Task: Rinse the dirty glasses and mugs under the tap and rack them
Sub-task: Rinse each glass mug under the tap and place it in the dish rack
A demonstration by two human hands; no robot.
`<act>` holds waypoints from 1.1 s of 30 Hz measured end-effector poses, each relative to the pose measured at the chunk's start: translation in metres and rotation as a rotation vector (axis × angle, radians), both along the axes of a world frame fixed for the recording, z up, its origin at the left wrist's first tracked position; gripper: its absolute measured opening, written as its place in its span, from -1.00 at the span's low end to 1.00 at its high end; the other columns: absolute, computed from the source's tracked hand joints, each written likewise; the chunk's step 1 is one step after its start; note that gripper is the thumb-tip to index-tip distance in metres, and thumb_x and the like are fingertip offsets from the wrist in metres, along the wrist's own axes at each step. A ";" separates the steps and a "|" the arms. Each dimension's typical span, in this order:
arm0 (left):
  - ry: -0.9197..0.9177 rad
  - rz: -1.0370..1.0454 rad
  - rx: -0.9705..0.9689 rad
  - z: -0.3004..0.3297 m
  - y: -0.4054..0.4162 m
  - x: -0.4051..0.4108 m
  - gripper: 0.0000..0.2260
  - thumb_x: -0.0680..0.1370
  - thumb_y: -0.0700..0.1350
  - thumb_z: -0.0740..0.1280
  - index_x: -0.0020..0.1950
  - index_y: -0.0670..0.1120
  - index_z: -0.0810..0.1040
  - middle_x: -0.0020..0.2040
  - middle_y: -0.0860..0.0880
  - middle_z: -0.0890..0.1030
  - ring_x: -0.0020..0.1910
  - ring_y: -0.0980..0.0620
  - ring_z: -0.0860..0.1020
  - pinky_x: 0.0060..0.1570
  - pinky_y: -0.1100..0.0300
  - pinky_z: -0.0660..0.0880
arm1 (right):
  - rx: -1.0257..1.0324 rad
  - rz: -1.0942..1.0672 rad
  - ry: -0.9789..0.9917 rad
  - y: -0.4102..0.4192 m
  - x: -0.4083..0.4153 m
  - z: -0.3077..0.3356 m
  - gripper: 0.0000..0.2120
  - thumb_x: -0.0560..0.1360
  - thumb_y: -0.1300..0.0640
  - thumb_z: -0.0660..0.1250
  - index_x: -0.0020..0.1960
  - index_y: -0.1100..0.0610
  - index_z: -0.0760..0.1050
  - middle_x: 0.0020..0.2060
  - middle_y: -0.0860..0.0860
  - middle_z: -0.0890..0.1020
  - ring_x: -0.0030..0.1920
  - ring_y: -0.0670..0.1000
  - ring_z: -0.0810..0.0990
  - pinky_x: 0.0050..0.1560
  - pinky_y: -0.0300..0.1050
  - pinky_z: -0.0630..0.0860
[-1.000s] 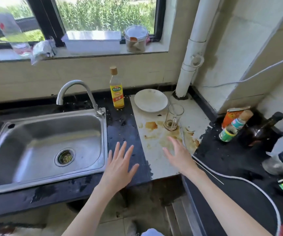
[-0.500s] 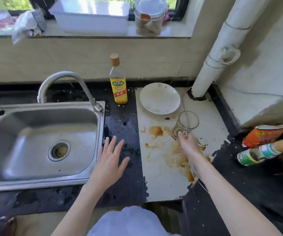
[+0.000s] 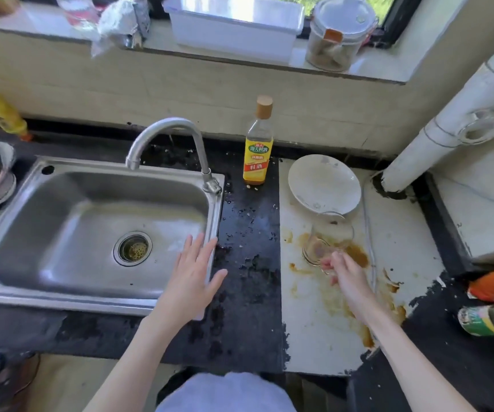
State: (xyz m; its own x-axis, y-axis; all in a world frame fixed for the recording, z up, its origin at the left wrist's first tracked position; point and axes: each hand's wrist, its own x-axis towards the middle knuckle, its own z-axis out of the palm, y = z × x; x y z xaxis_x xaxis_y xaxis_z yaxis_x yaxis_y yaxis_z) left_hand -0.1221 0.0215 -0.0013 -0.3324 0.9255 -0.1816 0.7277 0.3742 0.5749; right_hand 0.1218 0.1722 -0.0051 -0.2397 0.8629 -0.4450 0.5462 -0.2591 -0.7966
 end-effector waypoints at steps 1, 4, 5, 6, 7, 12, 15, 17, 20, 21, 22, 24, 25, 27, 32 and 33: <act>-0.022 -0.011 0.002 -0.002 -0.001 -0.008 -0.46 0.60 0.03 0.15 0.52 -0.01 0.03 0.55 -0.02 -0.07 0.52 0.00 -0.18 0.46 0.08 -0.10 | 0.004 0.036 0.010 -0.004 -0.014 0.003 -0.73 0.65 0.07 0.01 -0.01 0.14 0.46 0.03 0.15 0.56 -0.20 -0.01 0.47 -0.06 -0.17 0.42; -0.119 -0.055 0.001 -0.006 -0.005 -0.039 -0.46 0.60 0.02 0.17 0.52 0.03 0.02 0.55 0.02 -0.02 0.52 0.05 -0.09 0.44 0.14 -0.06 | 0.001 0.136 0.045 -0.021 -0.066 0.007 -0.70 0.65 0.08 0.02 -0.02 0.20 0.47 -0.05 0.23 0.56 -0.26 -0.15 0.48 -0.06 -0.23 0.41; -0.147 -0.068 0.001 -0.007 -0.006 -0.051 -0.45 0.60 0.02 0.18 0.52 0.03 0.02 0.54 0.03 0.01 0.52 0.07 -0.06 0.44 0.16 -0.04 | -0.006 0.169 0.054 -0.027 -0.086 0.009 -0.69 0.65 0.09 0.02 -0.01 0.22 0.48 -0.09 0.22 0.55 -0.30 -0.20 0.46 -0.08 -0.27 0.40; -0.170 -0.077 0.000 -0.006 -0.007 -0.065 -0.44 0.59 0.01 0.21 0.52 0.02 0.02 0.54 0.02 0.03 0.52 0.07 -0.02 0.44 0.17 -0.03 | -0.018 0.194 0.069 -0.033 -0.107 0.009 -0.68 0.65 0.09 0.02 -0.02 0.23 0.48 -0.12 0.21 0.54 -0.36 -0.22 0.45 -0.11 -0.30 0.39; -0.190 -0.084 0.006 -0.005 -0.008 -0.080 -0.42 0.58 0.00 0.23 0.52 -0.01 0.02 0.54 0.02 0.06 0.51 0.07 0.02 0.44 0.19 -0.01 | -0.036 0.204 0.097 -0.039 -0.127 0.008 -0.68 0.65 0.10 0.03 -0.06 0.21 0.49 -0.13 0.20 0.54 -0.40 -0.19 0.44 -0.13 -0.29 0.38; -0.322 -0.076 0.040 -0.004 -0.006 -0.156 -0.20 0.45 0.01 0.41 0.52 0.04 -0.02 0.48 0.09 0.16 0.46 0.12 0.14 0.39 0.22 0.10 | -0.104 0.320 0.171 -0.067 -0.220 0.004 -0.70 0.64 0.11 0.06 -0.13 0.20 0.48 -0.18 0.05 0.54 -0.35 -0.06 0.38 -0.22 -0.21 0.34; -0.445 -0.121 0.045 -0.012 -0.003 -0.187 -0.10 0.36 -0.06 0.51 0.51 0.04 -0.03 0.41 0.17 0.16 0.43 0.22 0.13 0.31 0.43 0.13 | -0.138 0.444 0.170 -0.077 -0.258 0.003 -0.73 0.64 0.11 0.08 -0.09 0.22 0.47 -0.18 0.02 0.53 -0.26 -0.04 0.43 -0.21 -0.21 0.34; -0.552 -0.116 0.074 -0.020 -0.001 -0.202 -0.19 0.35 -0.17 0.53 0.43 0.03 0.10 0.39 0.10 0.25 0.42 0.18 0.22 0.13 0.56 0.26 | -0.184 0.471 0.214 -0.080 -0.272 0.000 -0.71 0.64 0.11 0.08 -0.06 0.27 0.47 -0.16 0.06 0.54 -0.25 0.03 0.41 -0.23 -0.24 0.36; -0.571 -0.086 0.172 -0.032 0.000 -0.218 -0.31 0.30 -0.18 0.56 0.23 0.17 0.22 0.22 0.00 0.44 0.27 0.18 0.41 0.01 0.50 0.37 | -0.233 0.433 0.272 -0.080 -0.286 -0.002 -0.71 0.63 0.13 0.09 -0.09 0.29 0.48 -0.17 0.08 0.55 -0.29 0.03 0.41 -0.28 -0.24 0.39; -0.568 -0.068 0.189 -0.037 0.000 -0.221 -0.32 0.28 -0.14 0.57 0.20 0.19 0.24 0.18 0.00 0.47 0.20 0.20 0.45 0.00 0.48 0.39 | -0.220 0.429 0.264 -0.078 -0.291 -0.002 -0.69 0.63 0.13 0.10 -0.08 0.32 0.49 -0.17 0.07 0.55 -0.27 0.08 0.42 -0.27 -0.22 0.40; -0.577 -0.041 0.190 -0.042 0.000 -0.224 -0.32 0.25 -0.09 0.58 0.18 0.21 0.24 0.15 0.01 0.48 0.13 0.22 0.47 0.00 0.44 0.41 | -0.198 0.427 0.248 -0.076 -0.296 -0.003 -0.66 0.63 0.12 0.10 -0.07 0.35 0.50 -0.18 0.06 0.56 -0.25 0.09 0.45 -0.26 -0.20 0.42; -0.615 0.024 0.180 -0.051 0.002 -0.228 -0.34 0.20 0.03 0.54 0.16 0.25 0.25 0.09 0.05 0.50 -0.03 0.20 0.51 0.01 0.32 0.45 | -0.133 0.420 0.171 -0.067 -0.308 -0.003 -0.60 0.62 0.06 0.10 -0.02 0.36 0.55 -0.19 -0.01 0.60 -0.22 -0.04 0.54 -0.20 -0.19 0.46; -0.629 0.051 0.173 -0.057 0.004 -0.230 -0.36 0.17 0.09 0.51 0.14 0.27 0.26 0.07 0.07 0.51 -0.11 0.17 0.51 0.00 0.26 0.46 | -0.052 0.393 0.100 -0.061 -0.313 -0.005 -0.61 0.62 0.05 0.09 0.01 0.32 0.57 -0.16 -0.04 0.60 -0.19 -0.13 0.55 -0.11 -0.19 0.46; -0.623 0.074 0.151 -0.071 0.007 -0.234 -0.38 0.16 0.11 0.49 0.12 0.27 0.28 0.04 0.07 0.51 -0.15 0.13 0.48 -0.01 0.21 0.46 | 0.275 0.223 -0.069 -0.040 -0.319 -0.015 -0.70 0.61 0.10 0.12 0.10 0.24 0.55 -0.03 -0.03 0.56 0.01 -0.09 0.53 0.08 -0.19 0.40; -0.549 0.061 0.097 -0.101 0.004 -0.238 -0.34 0.20 0.05 0.53 0.19 0.24 0.26 0.06 0.09 0.50 0.06 0.04 0.54 0.13 0.10 0.48 | 0.444 0.042 -0.340 0.022 -0.323 -0.053 -0.54 0.61 0.18 0.09 0.47 0.26 0.13 0.43 0.17 0.24 0.42 0.15 0.22 0.36 -0.04 0.18; -0.540 0.061 0.085 -0.105 0.003 -0.239 -0.32 0.23 0.01 0.55 0.21 0.20 0.25 0.06 0.09 0.50 0.07 0.03 0.54 0.14 0.09 0.47 | 0.397 0.086 -0.368 0.027 -0.324 -0.059 -0.55 0.62 0.18 0.07 0.48 0.25 0.12 0.43 0.18 0.26 0.42 0.16 0.24 0.34 -0.03 0.21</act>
State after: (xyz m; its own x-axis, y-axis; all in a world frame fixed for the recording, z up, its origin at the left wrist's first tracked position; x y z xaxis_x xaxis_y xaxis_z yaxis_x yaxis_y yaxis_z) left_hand -0.3607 0.0246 -0.1067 -0.2661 0.9265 -0.2662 0.2996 0.3420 0.8906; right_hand -0.2022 0.1994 -0.0641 -0.2067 0.9658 -0.1568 0.8131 0.0804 -0.5766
